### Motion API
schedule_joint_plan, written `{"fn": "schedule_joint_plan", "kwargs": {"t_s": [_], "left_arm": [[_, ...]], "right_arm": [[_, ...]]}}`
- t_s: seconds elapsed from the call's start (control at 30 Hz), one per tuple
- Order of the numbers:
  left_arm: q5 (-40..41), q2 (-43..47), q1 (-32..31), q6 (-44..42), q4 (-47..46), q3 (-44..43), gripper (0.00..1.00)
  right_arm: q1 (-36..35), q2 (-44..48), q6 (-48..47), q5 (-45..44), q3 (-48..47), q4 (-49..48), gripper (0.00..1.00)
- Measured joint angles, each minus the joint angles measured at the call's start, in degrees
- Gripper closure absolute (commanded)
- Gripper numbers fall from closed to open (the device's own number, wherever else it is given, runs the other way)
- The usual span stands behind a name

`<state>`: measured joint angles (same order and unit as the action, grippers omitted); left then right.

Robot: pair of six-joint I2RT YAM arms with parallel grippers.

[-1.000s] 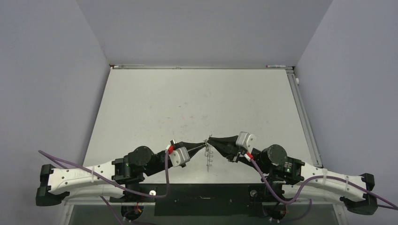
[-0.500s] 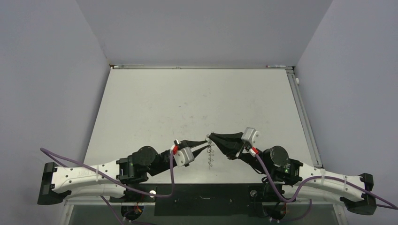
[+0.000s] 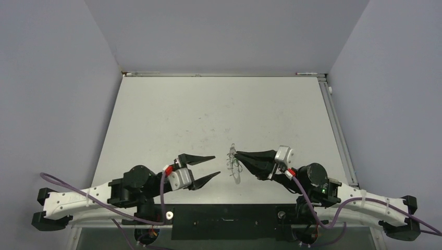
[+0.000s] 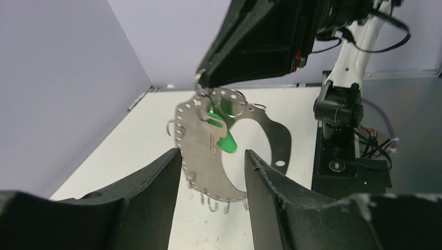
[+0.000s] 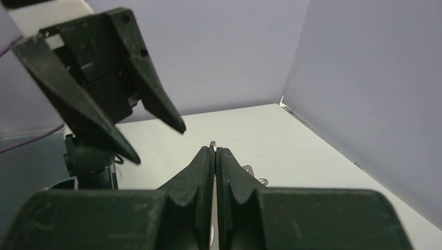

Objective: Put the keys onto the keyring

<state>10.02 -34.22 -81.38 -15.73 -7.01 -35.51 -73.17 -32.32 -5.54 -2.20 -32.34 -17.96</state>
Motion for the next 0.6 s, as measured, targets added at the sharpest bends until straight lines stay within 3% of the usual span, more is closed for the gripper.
{"fn": "schedule_joint_plan", "kwargs": {"t_s": [0.17, 0.6], "left_arm": [[-2.7, 6.3, 0.0, 0.7, 0.9, -0.1, 0.50], [-8.6, 1.4, 0.0, 3.5, -0.5, -0.2, 0.68]], "right_arm": [[0.0, 0.8, -1.2, 6.8, -1.0, 4.1, 0.95], [0.0, -2.9, -1.5, 17.3, -3.5, 6.3, 0.95]]}}
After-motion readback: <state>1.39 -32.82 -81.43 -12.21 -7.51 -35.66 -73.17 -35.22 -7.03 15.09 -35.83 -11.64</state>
